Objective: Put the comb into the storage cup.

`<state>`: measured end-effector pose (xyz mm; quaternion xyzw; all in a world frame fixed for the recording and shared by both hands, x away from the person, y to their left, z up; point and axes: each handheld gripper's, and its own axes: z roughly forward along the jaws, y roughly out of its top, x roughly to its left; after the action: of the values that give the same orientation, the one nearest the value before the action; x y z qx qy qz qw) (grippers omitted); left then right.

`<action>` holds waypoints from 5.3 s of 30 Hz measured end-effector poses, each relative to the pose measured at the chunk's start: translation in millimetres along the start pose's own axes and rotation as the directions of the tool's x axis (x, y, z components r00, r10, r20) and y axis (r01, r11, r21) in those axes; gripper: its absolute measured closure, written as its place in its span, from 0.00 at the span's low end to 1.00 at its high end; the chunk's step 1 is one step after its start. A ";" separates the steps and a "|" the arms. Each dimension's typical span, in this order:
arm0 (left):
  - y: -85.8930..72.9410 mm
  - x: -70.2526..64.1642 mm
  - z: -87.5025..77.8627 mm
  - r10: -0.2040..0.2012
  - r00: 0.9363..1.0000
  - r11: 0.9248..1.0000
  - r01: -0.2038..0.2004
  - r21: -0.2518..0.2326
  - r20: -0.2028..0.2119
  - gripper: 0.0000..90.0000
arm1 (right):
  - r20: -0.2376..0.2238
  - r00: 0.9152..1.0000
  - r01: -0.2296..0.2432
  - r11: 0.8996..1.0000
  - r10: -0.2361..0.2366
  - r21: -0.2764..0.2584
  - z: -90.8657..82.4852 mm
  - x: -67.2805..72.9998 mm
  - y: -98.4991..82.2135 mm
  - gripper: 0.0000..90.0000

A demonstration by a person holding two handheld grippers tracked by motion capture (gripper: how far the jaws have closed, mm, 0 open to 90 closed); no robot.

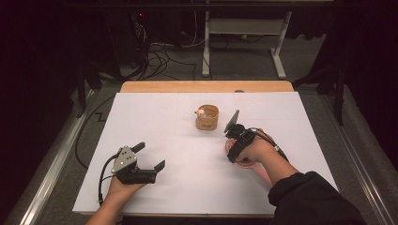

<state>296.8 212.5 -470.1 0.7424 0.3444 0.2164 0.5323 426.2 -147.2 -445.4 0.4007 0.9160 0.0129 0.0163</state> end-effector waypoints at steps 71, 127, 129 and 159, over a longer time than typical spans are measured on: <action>-2.0 5.0 -1.0 -0.030 1.000 1.000 0.030 -0.007 -0.003 0.00 | 0.021 0.999 -0.026 0.903 0.039 -0.429 -81.8 -6.2 -47.8 0.23; -2.4 6.7 -1.6 -0.040 0.999 0.999 0.040 -0.014 0.002 0.00 | -0.028 0.987 -0.097 0.460 0.156 -0.883 -87.5 -0.3 -113.8 0.23; -2.4 6.6 -1.2 -0.045 0.999 0.999 0.045 -0.013 0.007 0.00 | -0.027 0.986 -0.099 0.449 0.164 -0.888 -87.4 0.4 -115.5 0.23; -2.7 6.3 -0.9 -0.041 0.999 0.999 0.042 -0.010 0.023 0.00 | -0.059 0.970 -0.121 0.257 0.235 -0.959 -76.4 6.5 -122.9 0.23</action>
<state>299.7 218.3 -472.7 0.7347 0.3524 0.1987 0.5446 328.5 -226.6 -373.7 0.4108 0.6714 0.5417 0.2950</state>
